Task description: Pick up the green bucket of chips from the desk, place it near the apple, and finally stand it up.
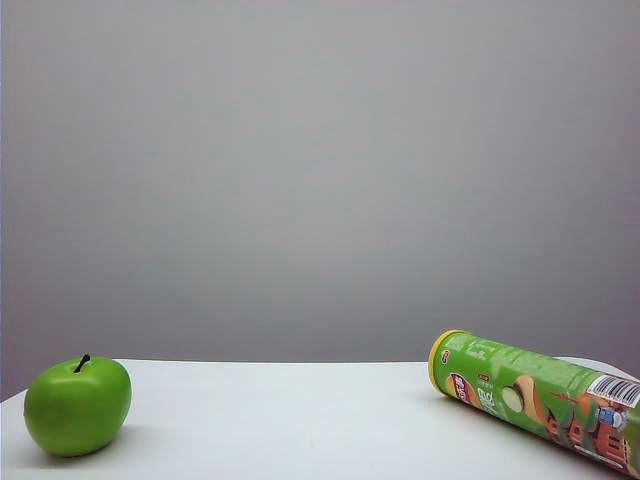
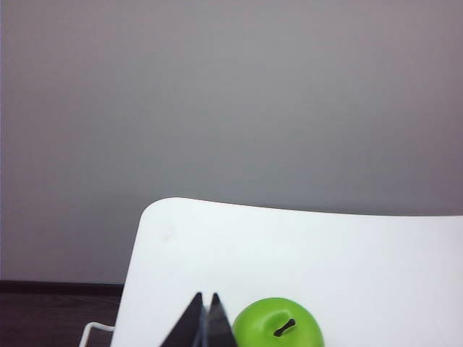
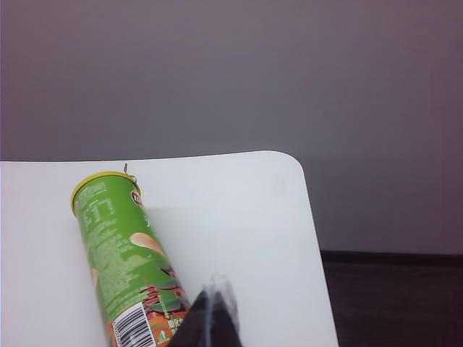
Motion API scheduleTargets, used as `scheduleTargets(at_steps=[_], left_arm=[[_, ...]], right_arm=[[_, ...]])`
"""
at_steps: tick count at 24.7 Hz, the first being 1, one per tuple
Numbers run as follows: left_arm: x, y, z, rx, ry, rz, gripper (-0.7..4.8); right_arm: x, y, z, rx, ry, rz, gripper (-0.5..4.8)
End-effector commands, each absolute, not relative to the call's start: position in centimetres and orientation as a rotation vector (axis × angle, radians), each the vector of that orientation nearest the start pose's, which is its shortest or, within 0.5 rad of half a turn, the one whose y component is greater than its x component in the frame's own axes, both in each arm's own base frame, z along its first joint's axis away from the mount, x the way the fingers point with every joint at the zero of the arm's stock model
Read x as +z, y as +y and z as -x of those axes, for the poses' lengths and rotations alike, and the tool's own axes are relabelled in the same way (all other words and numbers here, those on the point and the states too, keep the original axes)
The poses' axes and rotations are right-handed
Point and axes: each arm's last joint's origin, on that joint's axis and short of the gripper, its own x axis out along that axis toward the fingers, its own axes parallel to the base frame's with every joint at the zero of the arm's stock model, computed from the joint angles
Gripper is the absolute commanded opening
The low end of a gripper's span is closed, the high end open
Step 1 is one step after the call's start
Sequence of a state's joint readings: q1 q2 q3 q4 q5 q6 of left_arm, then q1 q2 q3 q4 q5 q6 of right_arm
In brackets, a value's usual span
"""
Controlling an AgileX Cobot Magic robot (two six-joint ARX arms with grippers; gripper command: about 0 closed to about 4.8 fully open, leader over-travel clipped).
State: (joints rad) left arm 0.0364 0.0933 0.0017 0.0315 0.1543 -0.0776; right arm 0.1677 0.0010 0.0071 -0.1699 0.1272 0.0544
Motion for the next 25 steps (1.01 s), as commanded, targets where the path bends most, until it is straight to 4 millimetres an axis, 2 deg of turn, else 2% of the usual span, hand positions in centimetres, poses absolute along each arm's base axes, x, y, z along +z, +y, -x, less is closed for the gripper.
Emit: scheduleTargets(at_steps=[1,3,6,18,20,23,25], left_arm=[[16.3,-0.1,-10.3,-0.115,0.044,0.120,-0.01],[16.3,-0.1,-10.3,-0.116,0.040,0.135,0.02],[16.3,-0.1,-10.3,-0.115,0.041,0.134,0.35],[16.4,-0.1,-10.3,-0.120,0.040,0.135,0.34],[16.5,-0.1,-10.3,-0.134,0.037,0.144,0.21],[17.4,-0.2,-10.1,-0.166,0.025,0.170,-0.06],[18.9,-0.2,-9.9,-0.170,-0.002,0.167,-0.06]], right_arm=[[14.9,1.3,-9.6,0.041,0.154,-0.039,-0.01],[14.9,1.3,-9.6,0.040,0.154,-0.058,-0.01],[14.9,1.2,-9.6,0.038,0.154,-0.058,-0.01],[14.9,1.2,-9.6,0.027,0.153,-0.059,-0.01],[14.9,1.2,-9.6,0.028,0.153,-0.060,-0.01],[15.0,1.2,-9.6,0.029,0.138,-0.064,-0.01],[15.7,1.2,-9.6,0.035,0.102,-0.072,-0.01]])
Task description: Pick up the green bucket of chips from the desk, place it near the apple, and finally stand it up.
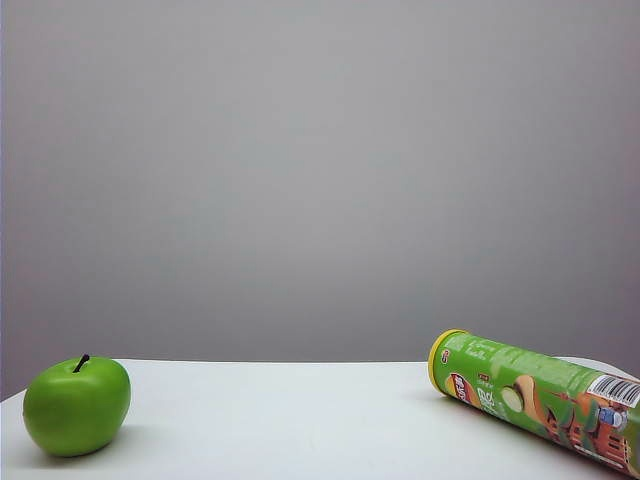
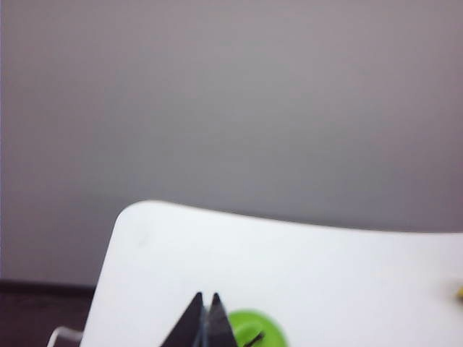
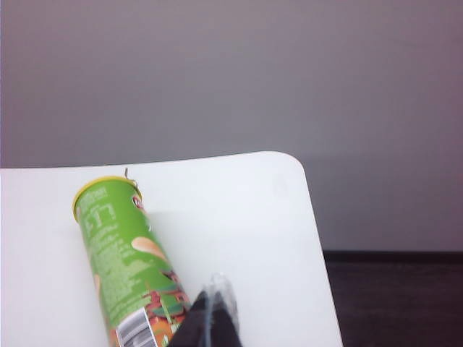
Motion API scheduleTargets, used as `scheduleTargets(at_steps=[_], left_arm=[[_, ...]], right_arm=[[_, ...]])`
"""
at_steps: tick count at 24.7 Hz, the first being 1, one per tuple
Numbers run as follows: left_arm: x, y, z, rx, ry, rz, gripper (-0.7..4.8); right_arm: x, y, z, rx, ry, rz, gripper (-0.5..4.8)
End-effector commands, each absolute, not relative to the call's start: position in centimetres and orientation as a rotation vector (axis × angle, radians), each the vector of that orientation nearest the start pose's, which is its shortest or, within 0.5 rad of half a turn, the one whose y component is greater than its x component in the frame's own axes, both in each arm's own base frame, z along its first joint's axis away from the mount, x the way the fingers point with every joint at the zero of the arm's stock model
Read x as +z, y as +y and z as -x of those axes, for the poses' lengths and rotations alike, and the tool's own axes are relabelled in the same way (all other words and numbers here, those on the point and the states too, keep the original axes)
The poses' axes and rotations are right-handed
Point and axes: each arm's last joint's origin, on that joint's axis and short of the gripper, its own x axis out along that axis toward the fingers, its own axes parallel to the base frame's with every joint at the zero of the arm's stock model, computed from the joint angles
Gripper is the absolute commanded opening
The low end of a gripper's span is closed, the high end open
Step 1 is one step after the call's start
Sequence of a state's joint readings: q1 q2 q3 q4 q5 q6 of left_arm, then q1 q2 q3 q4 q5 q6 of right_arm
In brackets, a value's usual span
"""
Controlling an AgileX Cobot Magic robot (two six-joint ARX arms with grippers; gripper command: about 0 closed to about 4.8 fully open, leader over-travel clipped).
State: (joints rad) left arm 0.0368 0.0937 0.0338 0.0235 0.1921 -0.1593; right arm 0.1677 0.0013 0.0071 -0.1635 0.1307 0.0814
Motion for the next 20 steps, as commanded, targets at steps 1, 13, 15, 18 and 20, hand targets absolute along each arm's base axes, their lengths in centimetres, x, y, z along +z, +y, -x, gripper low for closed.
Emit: scheduleTargets(at_steps=[1,13,15,18,20], left_arm=[[19.5,-0.2,-9.8,-0.172,-0.016,0.165,-0.06],[27.9,-0.4,-13.2,-0.274,0.206,0.120,-0.06],[30.3,-0.4,-14.3,-0.299,0.232,0.079,-0.06],[33.4,-0.4,-15.9,-0.326,0.251,-0.005,-0.05],[34.1,-0.4,-16.4,-0.329,0.273,-0.015,-0.05]], right_arm=[[16.0,1.2,-9.5,0.033,0.080,-0.087,-0.02],[23.8,1.0,-10.3,-0.064,-0.078,-0.176,-0.03],[25.2,1.3,-11.3,-0.053,-0.059,-0.178,-0.02],[27.6,1.8,-13.9,-0.009,0.014,-0.141,-0.01],[28.4,2.1,-15.1,0.027,0.042,-0.089,-0.01]])
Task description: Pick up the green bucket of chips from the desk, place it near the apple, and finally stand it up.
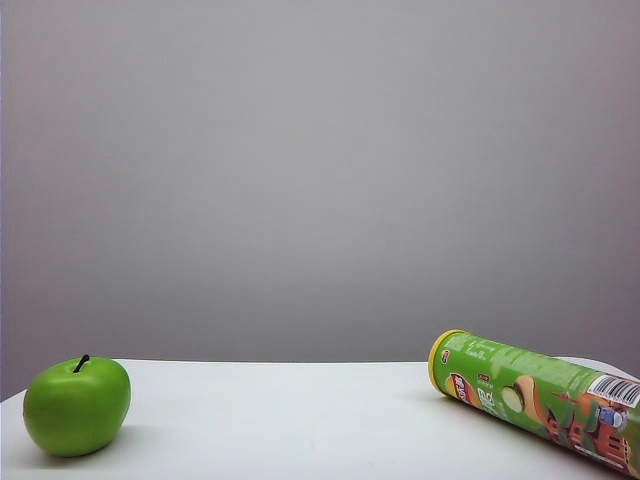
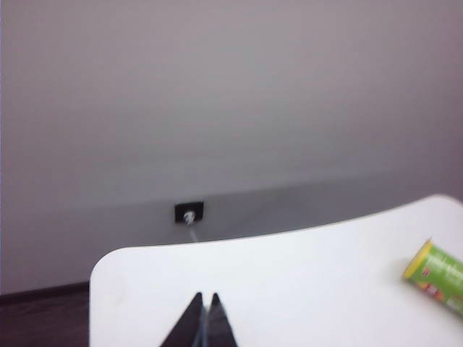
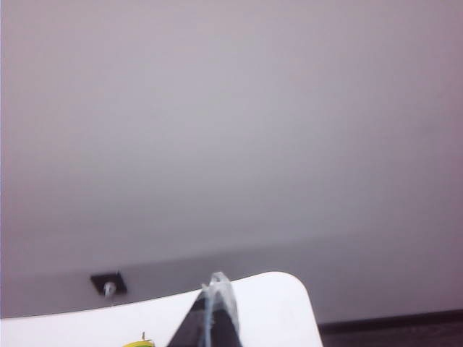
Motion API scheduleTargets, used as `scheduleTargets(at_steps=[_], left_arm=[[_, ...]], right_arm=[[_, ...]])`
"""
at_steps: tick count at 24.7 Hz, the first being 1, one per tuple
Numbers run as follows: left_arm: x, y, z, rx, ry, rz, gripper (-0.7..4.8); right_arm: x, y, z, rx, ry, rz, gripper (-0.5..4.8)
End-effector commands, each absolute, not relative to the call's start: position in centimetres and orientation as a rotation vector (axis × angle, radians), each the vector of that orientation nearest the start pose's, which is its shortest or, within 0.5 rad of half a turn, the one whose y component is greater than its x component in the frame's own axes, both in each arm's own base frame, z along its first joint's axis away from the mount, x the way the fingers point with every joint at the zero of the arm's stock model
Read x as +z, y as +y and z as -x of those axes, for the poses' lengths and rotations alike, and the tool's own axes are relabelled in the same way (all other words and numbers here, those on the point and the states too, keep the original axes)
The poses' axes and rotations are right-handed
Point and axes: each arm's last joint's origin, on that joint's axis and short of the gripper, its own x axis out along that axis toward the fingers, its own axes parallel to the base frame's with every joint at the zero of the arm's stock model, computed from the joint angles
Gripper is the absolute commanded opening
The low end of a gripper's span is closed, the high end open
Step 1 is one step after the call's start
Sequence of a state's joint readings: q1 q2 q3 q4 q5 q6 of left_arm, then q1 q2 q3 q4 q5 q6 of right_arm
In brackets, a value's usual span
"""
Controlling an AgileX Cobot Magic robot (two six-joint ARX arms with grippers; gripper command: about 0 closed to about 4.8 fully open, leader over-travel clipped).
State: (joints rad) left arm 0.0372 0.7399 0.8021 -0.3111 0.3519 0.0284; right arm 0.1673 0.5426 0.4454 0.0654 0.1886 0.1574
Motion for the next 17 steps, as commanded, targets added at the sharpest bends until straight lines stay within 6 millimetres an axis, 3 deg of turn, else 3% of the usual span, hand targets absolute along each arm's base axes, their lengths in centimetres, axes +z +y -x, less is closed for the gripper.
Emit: scheduleTargets(at_steps=[1,6,11,13,14,17], left_arm=[[34.4,-0.4,-16.7,-0.329,0.298,-0.010,-0.05],[35.3,-0.4,-18.3,-0.369,0.436,0.023,0.01],[35.8,-0.7,-19.1,-0.466,0.499,0.072,1.11],[36.0,-0.8,-19.5,-0.478,0.522,0.079,1.31],[36.0,-1.1,-19.5,-0.493,0.528,0.076,1.47],[35.9,-1.5,-19.5,-0.500,0.535,0.068,2.33]], right_arm=[[28.9,2.3,-15.8,0.050,0.053,-0.054,-0.01],[32.5,3.3,-20.7,0.152,0.157,0.011,-0.01],[34.9,3.7,-24.5,0.228,0.285,0.047,-0.01],[35.9,4.1,-27.2,0.262,0.389,0.042,0.00],[36.4,4.4,-29.0,0.283,0.468,0.061,0.29],[36.5,4.7,-31.4,0.297,0.584,0.087,1.09]])
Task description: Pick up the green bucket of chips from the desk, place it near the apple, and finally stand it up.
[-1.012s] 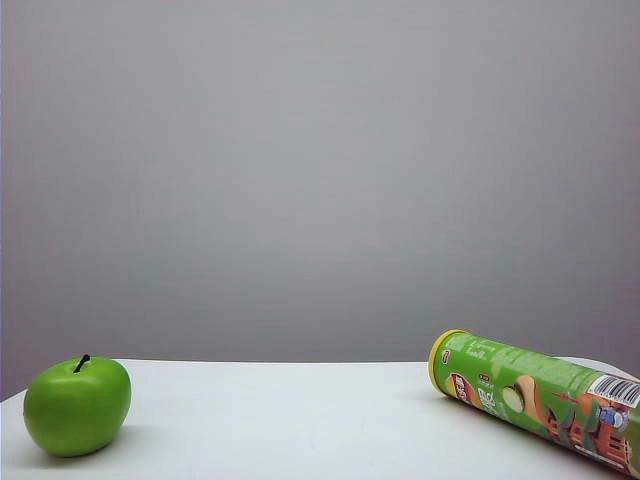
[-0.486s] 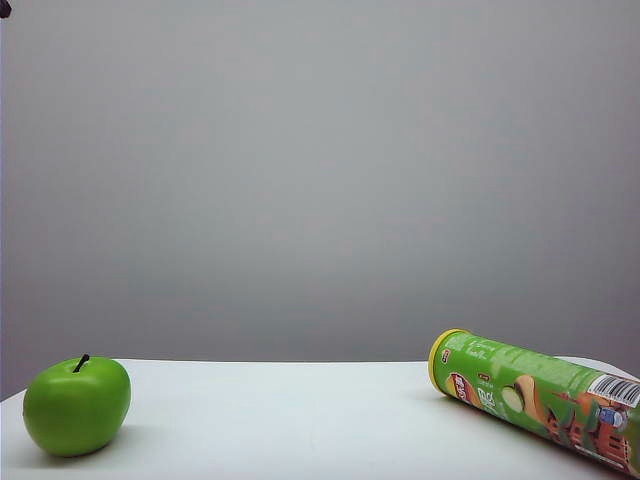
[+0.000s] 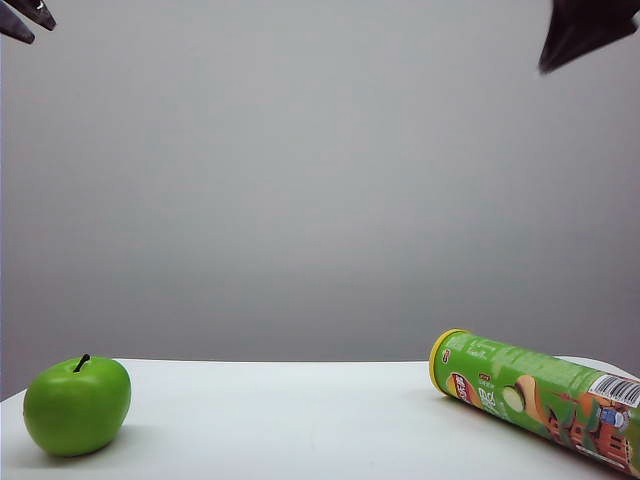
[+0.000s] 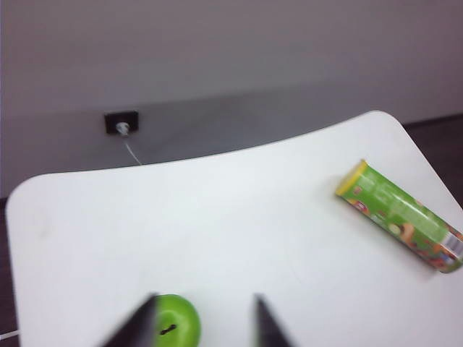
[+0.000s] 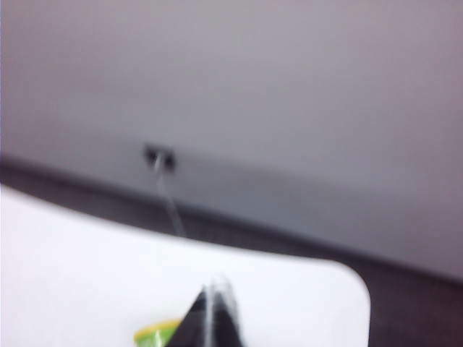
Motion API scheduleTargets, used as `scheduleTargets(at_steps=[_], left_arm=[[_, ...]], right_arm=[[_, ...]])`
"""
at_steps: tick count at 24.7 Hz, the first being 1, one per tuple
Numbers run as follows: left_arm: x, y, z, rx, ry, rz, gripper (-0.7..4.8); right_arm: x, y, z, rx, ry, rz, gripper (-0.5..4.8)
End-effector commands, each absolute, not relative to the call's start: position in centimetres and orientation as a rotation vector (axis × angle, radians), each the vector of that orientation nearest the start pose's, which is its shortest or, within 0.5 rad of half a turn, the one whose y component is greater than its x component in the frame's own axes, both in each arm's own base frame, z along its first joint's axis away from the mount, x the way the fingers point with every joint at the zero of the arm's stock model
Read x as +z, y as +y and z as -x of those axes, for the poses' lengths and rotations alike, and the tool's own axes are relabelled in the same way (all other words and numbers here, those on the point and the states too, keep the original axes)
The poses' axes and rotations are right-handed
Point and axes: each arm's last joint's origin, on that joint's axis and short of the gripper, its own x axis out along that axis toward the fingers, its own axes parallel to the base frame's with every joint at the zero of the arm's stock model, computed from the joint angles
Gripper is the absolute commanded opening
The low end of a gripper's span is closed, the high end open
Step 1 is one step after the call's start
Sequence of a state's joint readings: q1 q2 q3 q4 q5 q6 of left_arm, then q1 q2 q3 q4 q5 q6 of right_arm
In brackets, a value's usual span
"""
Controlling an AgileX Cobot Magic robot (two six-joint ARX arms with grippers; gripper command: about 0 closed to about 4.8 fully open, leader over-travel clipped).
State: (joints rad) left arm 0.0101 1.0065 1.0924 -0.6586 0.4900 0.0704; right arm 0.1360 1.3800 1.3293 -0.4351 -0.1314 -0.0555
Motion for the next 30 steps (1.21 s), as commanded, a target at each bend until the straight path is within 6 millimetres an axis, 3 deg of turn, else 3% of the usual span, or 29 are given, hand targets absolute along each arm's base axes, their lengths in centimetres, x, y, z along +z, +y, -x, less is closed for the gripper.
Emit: scheduleTargets(at_steps=[1,4,5,6,8,10,11,14,16,18,24,30], left_arm=[[35.9,-1.7,-19.5,-0.506,0.538,0.068,2.51],[35.8,-2.5,-19.4,-0.503,0.553,0.046,2.53],[35.8,-2.6,-19.4,-0.496,0.557,0.039,2.63],[35.8,-2.9,-19.4,-0.488,0.560,0.026,3.25],[35.8,-3.3,-19.3,-0.500,0.557,0.017,3.54],[35.8,-3.4,-19.3,-0.500,0.559,0.027,3.69],[35.8,-3.4,-19.3,-0.500,0.560,0.027,4.09],[35.8,-3.4,-19.4,-0.505,0.563,0.028,4.16],[35.6,-3.4,-19.4,-0.525,0.581,0.038,4.72],[35.2,-3.6,-19.7,-0.552,0.614,0.052,4.79],[33.8,-3.8,-20.4,-0.594,0.722,0.080,4.79],[33.8,-3.8,-20.4,-0.612,0.718,0.079,4.79]], right_arm=[[36.5,4.8,-32.0,0.301,0.614,0.100,1.20],[35.7,5.3,-34.3,0.349,0.697,0.114,1.54],[35.3,5.4,-34.9,0.366,0.709,0.107,2.20],[34.6,5.5,-35.6,0.385,0.727,0.105,3.52],[32.9,5.8,-36.5,0.438,0.777,0.123,4.79],[30.9,6.1,-37.3,0.511,0.851,0.136,4.79],[29.6,6.2,-37.7,0.548,0.896,0.127,4.79],[26.1,6.7,-38.8,0.609,1.019,0.124,4.79],[24.2,6.9,-39.4,0.617,1.078,0.141,4.79],[22.3,7.2,-39.8,0.637,1.144,0.157,4.79],[18.3,8.4,-40.7,0.662,1.226,0.199,4.79],[15.5,8.6,-41.1,0.690,1.290,0.193,4.79]])
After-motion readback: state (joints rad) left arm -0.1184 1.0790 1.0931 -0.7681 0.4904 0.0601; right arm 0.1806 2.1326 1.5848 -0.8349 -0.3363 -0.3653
